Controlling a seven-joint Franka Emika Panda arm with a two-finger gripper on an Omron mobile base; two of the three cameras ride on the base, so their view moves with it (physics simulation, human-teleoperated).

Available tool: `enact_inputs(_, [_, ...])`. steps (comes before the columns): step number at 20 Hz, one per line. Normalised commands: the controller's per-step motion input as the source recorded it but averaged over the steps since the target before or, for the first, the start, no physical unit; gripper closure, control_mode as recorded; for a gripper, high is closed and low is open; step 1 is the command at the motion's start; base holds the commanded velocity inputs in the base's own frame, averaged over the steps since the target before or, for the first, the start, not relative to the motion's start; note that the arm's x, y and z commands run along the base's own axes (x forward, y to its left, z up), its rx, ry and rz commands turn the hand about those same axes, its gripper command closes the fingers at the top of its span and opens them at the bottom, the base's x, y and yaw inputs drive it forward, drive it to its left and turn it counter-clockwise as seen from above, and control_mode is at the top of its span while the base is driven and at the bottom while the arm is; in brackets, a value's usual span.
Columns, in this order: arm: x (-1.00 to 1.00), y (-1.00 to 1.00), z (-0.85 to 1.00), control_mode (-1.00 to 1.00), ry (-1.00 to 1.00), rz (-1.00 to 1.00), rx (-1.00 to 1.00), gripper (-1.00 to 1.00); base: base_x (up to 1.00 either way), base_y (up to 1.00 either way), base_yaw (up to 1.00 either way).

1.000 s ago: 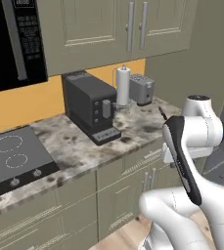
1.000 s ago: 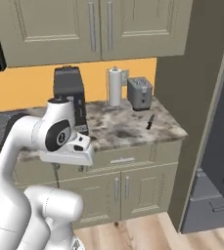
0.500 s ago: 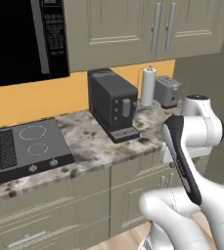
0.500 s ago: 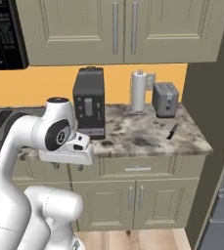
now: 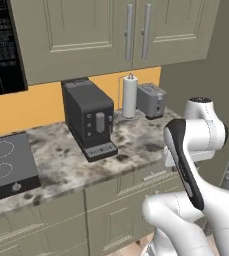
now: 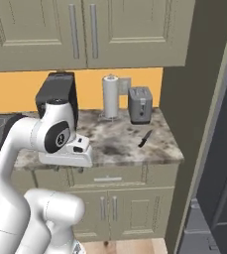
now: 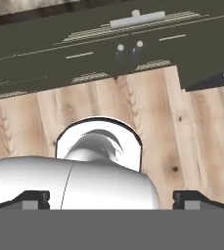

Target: Retrieve the butter from the fridge and place it on a plate on the dining table. Then retrieve the butter knife by the fridge and place it near the plate.

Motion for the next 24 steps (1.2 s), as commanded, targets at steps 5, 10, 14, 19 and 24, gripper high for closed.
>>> enact_inputs(5, [0.00,0.00,0.00,1.00,0.00,0.00,0.00,-1.00,0.51,-0.56,-0.11])
enact_inputs(10, [0.00,0.00,0.00,1.00,0.00,0.00,0.00,-1.00,0.57,-0.35,-0.16])
enact_inputs(14, [0.00,0.00,0.00,1.00,0.00,0.00,0.00,-1.00,0.31,0.07,-0.01])
enact_inputs(19, [0.00,0.00,0.00,1.00,0.00,0.00,0.00,-1.00,0.03,0.00,-0.04])
enact_inputs(24, [0.00,0.00,0.00,1.00,0.00,0.00,0.00,-1.00,0.23,0.15,-0.21])
